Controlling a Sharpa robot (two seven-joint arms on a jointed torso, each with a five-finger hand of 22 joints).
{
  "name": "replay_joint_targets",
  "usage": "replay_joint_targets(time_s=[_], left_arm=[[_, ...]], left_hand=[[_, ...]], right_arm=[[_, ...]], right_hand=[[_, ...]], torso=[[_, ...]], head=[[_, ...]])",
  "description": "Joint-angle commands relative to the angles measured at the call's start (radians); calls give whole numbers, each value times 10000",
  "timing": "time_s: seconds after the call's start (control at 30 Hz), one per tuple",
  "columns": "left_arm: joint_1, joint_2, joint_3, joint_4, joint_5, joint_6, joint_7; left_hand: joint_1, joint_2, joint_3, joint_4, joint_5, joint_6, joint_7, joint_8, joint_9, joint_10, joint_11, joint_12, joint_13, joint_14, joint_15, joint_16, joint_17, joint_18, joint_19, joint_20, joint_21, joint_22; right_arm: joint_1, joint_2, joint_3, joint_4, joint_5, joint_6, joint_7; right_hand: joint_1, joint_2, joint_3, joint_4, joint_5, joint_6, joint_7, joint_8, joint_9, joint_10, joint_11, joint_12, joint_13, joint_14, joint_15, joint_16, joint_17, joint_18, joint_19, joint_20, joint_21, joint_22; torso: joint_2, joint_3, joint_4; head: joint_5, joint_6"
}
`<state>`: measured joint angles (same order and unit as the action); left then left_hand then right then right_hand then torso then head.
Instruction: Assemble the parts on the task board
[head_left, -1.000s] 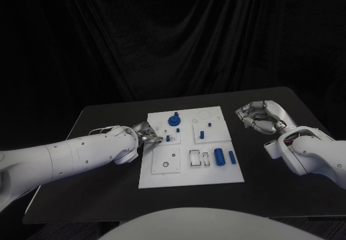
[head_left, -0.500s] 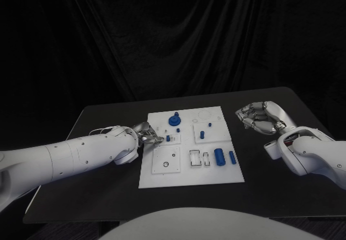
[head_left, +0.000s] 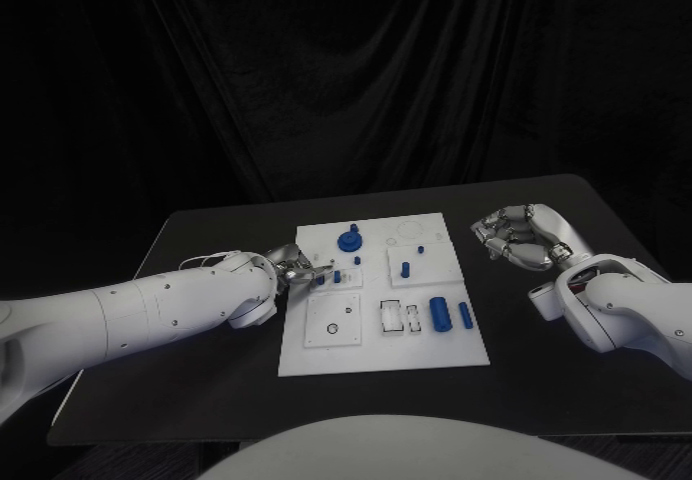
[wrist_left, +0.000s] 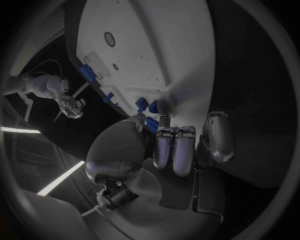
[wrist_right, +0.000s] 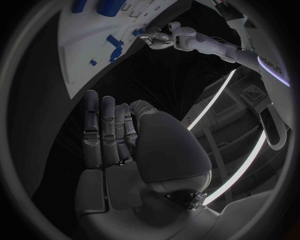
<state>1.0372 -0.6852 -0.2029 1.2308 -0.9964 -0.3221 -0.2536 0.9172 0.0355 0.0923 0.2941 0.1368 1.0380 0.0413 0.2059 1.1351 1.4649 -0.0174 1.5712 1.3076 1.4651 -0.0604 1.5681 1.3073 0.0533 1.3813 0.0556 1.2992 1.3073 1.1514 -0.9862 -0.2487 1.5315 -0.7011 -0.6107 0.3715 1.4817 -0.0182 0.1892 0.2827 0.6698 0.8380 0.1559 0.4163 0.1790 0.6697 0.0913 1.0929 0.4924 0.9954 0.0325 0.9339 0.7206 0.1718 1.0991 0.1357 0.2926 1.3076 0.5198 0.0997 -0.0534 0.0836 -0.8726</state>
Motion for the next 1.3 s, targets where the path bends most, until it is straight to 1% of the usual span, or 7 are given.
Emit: replay_joint_targets(time_s=[0.03, 0.17, 0.23, 0.77, 0.87, 1.0, 1.3], left_arm=[[-121, 29, -83, -39, 30, 467, -222], [-122, 45, -83, -67, 30, 497, -184], [-122, 55, -83, -77, 30, 509, -157], [-123, 99, -82, -154, 30, 419, 7], [-123, 64, -82, -117, 30, -5, 240], [-122, -43, -81, -2, 30, -685, 660], [-113, -391, -80, 483, -577, -1578, 1115]], left_hand=[[-457, 319, -312, 7, 446, -191, 161, -122, -357, 1059, 98, -4, 2632, 1057, 84, 27, 2635, 177, -33, 53, -90, 1692], [-595, 865, -579, 1, 1168, -249, 165, -50, -268, 1059, 104, -4, 2632, 1057, 98, 27, 2635, 191, -70, 66, -139, 1677], [-545, 984, -655, -4, 1378, -259, 158, 3, -217, 1059, 100, -4, 2632, 1057, 97, 27, 2635, 191, -70, 67, -138, 1678], [-312, 1297, -836, -8, 2149, -286, 118, 219, -24, 1059, 70, -4, 2632, 1057, 77, 27, 2635, 192, -69, 54, -134, 1680], [-85, 1232, -861, -29, 2313, -311, 95, 309, 59, 1059, 50, -4, 2632, 1057, 61, 27, 2635, 174, -8, 40, -53, 1706], [975, 806, -837, -49, 2595, -419, -10, 790, 495, 1059, -43, -4, 2632, 1057, -28, 27, 2635, 116, 192, -33, 210, 1784], [1193, 674, -879, -41, 2805, -401, -60, 1012, 681, 1059, -90, -4, 2632, 1057, -63, 27, 2635, 80, 303, -71, 366, 1832]], right_arm=[[-27, -2, 7, 4, -49, 98, -167], [-29, -5, 7, 8, -49, 108, -178], [-29, -8, 7, 12, -49, 110, -180], [-29, -19, 7, 24, -49, 119, -203], [-30, -34, 7, 31, -49, 115, -198], [-30, -50, 7, 29, -49, 114, -198], [-31, -47, 7, -1, -49, 125, -205]], right_hand=[[118, -16, 45, -21, 45, -48, -8, 37, -13, -61, 2, 18, -9, 32, -7, 38, -9, 82, 60, 7, 63, 130], [118, -16, 45, -21, 45, -48, -8, 37, -13, -61, 2, 18, -9, 32, -7, 38, -9, 82, 60, 7, 63, 130], [134, -17, 50, -22, 53, -51, -6, 40, -14, -74, 5, 6, -22, 29, -6, 43, -18, 81, 60, 6, 65, 138], [150, -15, 56, -23, 62, -54, -4, 44, -14, -85, 7, -5, -37, 28, -5, 48, -28, 80, 60, 6, 68, 147], [150, -15, 56, -23, 62, -54, -4, 44, -14, -85, 7, -5, -37, 28, -5, 48, -28, 80, 60, 6, 68, 147], [165, -12, 61, -24, 71, -57, -3, 47, -14, -94, 9, -15, -50, 27, -5, 53, -36, 80, 61, 5, 71, 154], [165, -12, 61, -24, 71, -57, -3, 47, -14, -94, 9, -15, -50, 27, -5, 53, -36, 80, 61, 5, 71, 154]], torso=[[1, 0, 0], [1, -1, -2], [2, 0, -1], [1, 0, -1], [2, 0, 0], [1, -1, -1], [-1, -1, 3]], head=[[2, 0], [4, 0], [5, 0], [24, 0], [58, 0], [116, 0], [242, 0]])
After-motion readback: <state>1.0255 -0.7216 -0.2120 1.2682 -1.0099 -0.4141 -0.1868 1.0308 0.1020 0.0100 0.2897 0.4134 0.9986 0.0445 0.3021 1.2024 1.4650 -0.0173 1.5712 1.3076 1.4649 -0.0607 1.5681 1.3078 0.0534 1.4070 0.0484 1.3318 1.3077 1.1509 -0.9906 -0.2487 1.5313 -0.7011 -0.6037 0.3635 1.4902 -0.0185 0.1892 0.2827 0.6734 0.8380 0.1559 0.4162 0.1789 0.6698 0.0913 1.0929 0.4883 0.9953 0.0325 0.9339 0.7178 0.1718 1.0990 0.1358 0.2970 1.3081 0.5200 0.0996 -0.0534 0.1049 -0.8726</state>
